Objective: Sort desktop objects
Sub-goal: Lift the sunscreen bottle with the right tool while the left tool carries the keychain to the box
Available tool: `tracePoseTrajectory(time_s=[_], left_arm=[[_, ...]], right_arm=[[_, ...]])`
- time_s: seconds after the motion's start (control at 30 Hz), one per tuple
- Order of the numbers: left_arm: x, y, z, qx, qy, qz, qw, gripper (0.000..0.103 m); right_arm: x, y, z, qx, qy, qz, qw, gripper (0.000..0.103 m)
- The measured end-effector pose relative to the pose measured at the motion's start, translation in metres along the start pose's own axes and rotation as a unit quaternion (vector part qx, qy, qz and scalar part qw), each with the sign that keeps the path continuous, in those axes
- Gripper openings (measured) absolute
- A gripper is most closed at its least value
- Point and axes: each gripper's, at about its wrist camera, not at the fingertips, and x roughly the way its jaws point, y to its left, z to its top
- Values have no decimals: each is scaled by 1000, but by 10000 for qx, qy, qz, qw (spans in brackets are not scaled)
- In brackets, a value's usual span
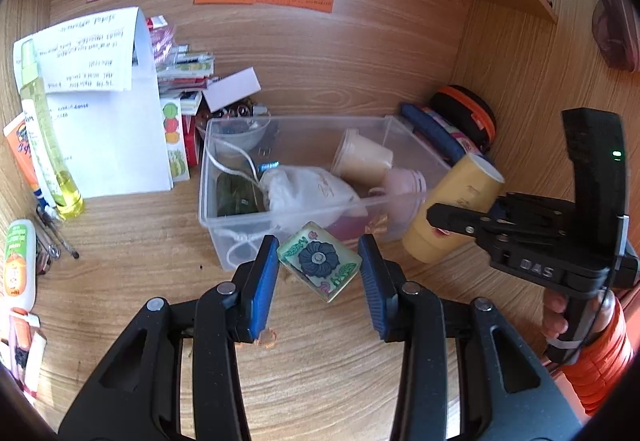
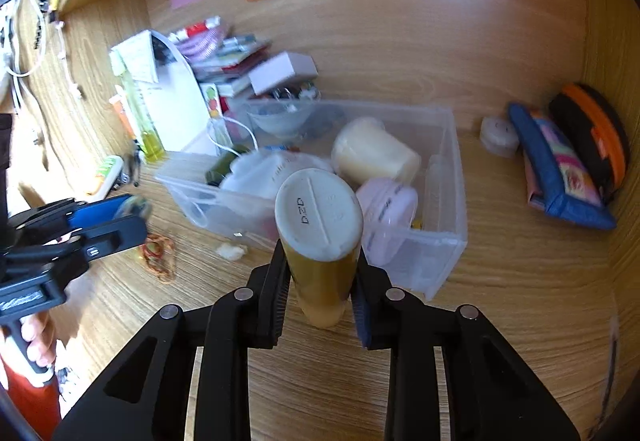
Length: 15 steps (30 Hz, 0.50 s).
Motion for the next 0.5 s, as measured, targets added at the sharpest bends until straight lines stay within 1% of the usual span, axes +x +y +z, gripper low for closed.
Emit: tracePoseTrajectory(time_s=[0.07,0.17,0.3,0.5], left_arm=[[-1,-1,6,7,-50,-18,10000,40],[-1,-2,16,33,-122,-42,9999,40],[-1,-3,30,115,-208,-7,9997,40],[2,1,55,179,-279,-67,9994,40]], right_arm=[[-10,1,6,-78,-83,69,9999,25],[-22,5,14,-192,-202,51,9996,25],[-33,1,25,-175,-330,143,9992,25],[-43,-4,42,-241,-567,63,9981,25]])
